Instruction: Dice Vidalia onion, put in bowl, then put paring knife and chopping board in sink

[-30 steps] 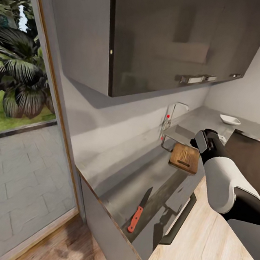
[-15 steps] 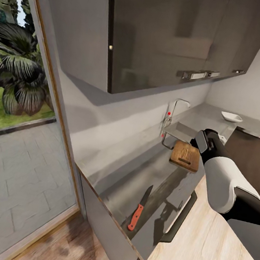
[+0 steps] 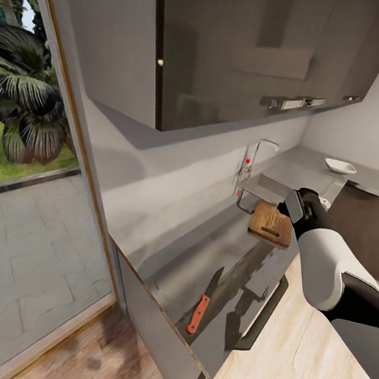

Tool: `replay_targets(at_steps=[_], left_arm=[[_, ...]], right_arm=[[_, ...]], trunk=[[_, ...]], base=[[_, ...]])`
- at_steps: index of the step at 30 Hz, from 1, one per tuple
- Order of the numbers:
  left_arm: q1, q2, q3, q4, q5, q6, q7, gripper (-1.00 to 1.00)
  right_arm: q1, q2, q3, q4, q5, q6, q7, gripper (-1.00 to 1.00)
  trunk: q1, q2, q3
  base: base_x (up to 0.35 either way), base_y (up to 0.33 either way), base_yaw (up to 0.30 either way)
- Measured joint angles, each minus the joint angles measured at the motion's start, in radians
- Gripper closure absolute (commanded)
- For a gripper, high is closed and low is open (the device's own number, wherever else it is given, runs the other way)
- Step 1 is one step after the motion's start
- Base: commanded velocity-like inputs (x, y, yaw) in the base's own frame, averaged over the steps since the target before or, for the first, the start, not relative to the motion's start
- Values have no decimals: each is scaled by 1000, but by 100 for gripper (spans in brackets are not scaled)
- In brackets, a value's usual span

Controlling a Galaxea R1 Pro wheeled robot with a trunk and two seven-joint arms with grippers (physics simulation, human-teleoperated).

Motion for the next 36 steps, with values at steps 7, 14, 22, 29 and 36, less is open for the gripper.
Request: replay_targets(at_steps=[7,14,22,29,36], left_arm=[[0,0,0,8,0,0,0,-100],[0,0,0,9,0,0,0,-100],[0,-5,0,10,0,-1,0,-100],[0,-6,0,9,0,-1,0,-100],[0,-6,0,9,0,-1,0,-100]], right_arm=[[0,0,0,-1,0,-1,1,-100],[0,0,0,-7,0,-1,2,-100],[0,1,0,-16,-4,-71,7,-100],[0,1,1,-18,-4,-88,10,-100],[0,2,5,-18,-4,-136,11,-100]], trunk=[[0,0,-11],[0,0,-22],[0,0,-35],[0,0,-47],[0,0,-58]], base=[[0,0,0],[0,0,0],[0,0,0],[0,0,0],[0,0,0]])
